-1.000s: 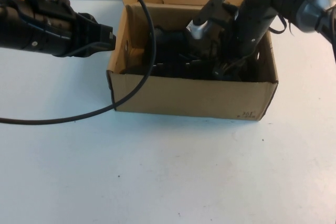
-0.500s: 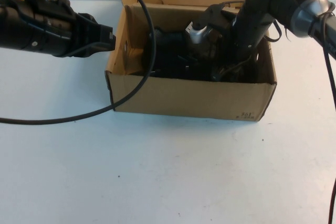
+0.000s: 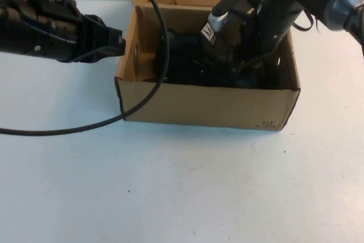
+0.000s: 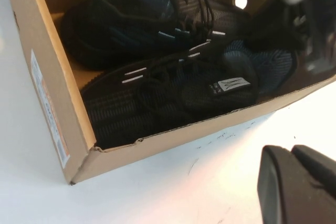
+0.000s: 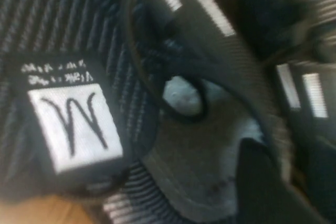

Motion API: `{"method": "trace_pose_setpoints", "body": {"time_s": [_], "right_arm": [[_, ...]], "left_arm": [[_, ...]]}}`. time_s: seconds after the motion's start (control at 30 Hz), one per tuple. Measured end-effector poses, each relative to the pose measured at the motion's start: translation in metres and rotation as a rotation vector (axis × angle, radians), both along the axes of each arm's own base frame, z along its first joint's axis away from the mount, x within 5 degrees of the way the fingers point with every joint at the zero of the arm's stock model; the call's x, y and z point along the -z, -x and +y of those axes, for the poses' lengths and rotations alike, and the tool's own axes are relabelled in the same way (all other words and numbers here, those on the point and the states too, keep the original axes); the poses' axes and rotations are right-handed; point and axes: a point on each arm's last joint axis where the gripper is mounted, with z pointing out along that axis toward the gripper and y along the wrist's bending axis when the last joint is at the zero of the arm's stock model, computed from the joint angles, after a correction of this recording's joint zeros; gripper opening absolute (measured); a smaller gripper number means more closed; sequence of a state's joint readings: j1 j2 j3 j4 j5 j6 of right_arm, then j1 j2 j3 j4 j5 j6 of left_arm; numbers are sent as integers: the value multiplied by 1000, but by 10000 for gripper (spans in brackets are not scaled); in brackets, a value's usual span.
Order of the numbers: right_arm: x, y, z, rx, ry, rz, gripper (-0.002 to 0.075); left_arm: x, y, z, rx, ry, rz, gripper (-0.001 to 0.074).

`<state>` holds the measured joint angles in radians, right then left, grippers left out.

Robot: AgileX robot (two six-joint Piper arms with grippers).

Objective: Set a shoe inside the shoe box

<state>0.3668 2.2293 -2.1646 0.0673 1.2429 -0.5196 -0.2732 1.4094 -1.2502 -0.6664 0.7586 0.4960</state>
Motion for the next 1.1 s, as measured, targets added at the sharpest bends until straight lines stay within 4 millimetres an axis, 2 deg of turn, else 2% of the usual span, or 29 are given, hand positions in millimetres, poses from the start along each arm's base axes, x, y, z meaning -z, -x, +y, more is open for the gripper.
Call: {"method": "trace_pose_setpoints", "body": {"time_s": [0.07,0.13,0.3,0.37,0.47,0.53,0.7,0.93,1.1], "right_arm": [[-20,4,-2,16,-19,-42,265],[-41,9,-4,27,-41,-87,300],[-95,30,-12,53,-97,-189,297],[-114,40,-16,69,-119,-221,243],[-141,57,-22,94,-155,-267,85],[-162,70,-27,110,-182,-302,31],[-210,109,-42,150,-257,-397,-8],[-272,176,-68,180,-358,-542,-15],[-298,227,-88,192,-409,-625,-15]], "left_arm": [[0,0,0,11,-11,-2,-1],[1,1,0,24,-21,-1,-1],[4,4,0,58,-46,22,-1],[4,6,1,66,-62,26,-1],[-2,11,3,69,-79,1,-1],[-9,17,6,70,-88,-28,-1],[-35,42,16,70,-118,-132,-1],[-69,92,31,85,-135,-255,-1],[-71,132,42,70,-116,-305,-1]]}}
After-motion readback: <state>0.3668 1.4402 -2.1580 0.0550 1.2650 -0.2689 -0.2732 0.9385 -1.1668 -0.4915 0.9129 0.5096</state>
